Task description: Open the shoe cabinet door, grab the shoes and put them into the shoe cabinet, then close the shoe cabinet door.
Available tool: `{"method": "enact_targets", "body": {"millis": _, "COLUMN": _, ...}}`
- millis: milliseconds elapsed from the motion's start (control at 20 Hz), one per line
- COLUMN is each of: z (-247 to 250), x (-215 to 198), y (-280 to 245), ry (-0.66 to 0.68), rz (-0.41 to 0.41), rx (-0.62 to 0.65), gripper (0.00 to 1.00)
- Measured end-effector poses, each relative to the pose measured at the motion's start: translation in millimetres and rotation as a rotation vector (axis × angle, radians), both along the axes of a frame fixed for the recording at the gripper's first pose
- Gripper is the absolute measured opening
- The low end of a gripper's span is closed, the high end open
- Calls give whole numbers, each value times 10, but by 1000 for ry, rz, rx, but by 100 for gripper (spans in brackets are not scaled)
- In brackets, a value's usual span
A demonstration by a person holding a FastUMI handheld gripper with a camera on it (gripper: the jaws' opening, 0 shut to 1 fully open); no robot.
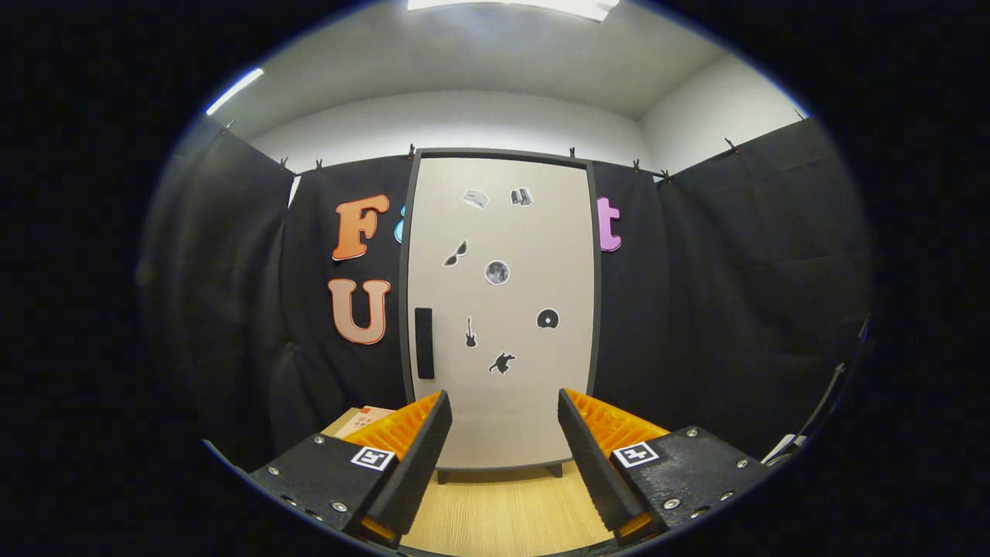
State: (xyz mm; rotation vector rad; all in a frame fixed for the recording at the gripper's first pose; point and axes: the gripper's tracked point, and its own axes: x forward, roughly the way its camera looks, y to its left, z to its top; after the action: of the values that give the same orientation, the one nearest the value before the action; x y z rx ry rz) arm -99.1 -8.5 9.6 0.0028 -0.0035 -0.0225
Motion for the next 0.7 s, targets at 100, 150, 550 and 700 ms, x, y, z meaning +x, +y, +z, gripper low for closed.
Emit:
{"method": "enact_targets", "body": {"millis": 100, "z": 10, "x": -5, "y": -4, "ry": -3, "rz": 3, "rx": -1, "gripper": 88}}
{"method": "enact_targets", "body": {"millis": 150, "z": 15, "x": -9, "y": -5, "ry": -5, "rz": 4, "rx": -1, "gripper": 88}}
{"method": "enact_targets", "body": {"millis": 550, "z": -15, "x": 51, "y": -26, "ry": -5, "rz": 7, "rx": -16, "gripper": 89}}
{"method": "enact_targets", "body": {"millis": 700, "z": -7, "x": 60, "y": -4, "ry": -8, "rz": 10, "rx": -16, "gripper": 90}}
